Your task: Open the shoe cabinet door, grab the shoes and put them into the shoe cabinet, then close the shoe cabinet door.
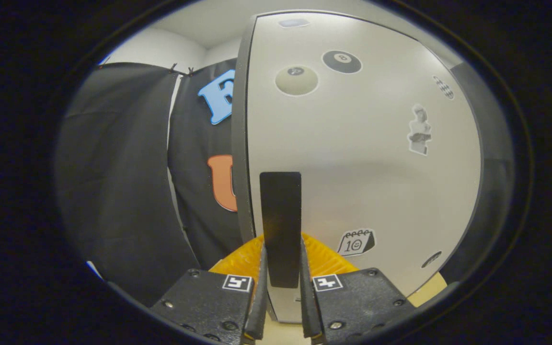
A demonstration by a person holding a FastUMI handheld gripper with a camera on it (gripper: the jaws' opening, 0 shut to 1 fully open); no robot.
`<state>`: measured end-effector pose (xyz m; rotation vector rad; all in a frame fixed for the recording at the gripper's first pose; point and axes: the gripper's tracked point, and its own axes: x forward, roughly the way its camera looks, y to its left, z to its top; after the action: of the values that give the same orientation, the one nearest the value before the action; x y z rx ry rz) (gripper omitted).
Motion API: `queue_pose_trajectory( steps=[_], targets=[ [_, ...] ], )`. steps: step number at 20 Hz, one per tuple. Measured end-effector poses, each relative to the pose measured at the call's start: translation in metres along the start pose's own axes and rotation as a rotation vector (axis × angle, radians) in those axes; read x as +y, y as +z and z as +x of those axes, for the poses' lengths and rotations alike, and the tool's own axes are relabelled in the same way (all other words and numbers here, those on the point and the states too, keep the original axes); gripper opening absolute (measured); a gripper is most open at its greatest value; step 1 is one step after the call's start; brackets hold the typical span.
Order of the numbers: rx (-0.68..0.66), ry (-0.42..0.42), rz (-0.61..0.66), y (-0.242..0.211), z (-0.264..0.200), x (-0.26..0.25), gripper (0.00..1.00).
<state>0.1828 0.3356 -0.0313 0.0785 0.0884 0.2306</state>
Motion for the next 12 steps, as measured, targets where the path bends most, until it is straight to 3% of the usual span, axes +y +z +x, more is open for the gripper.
queue_pose_trajectory(
  steps=[4, 12],
  targets=[
    [0.001, 0.028, -0.028, -0.001, -0.012, 0.001, 0.28],
    [0.029, 0.13, -0.03, -0.005, -0.073, 0.003, 0.28]
  ],
)
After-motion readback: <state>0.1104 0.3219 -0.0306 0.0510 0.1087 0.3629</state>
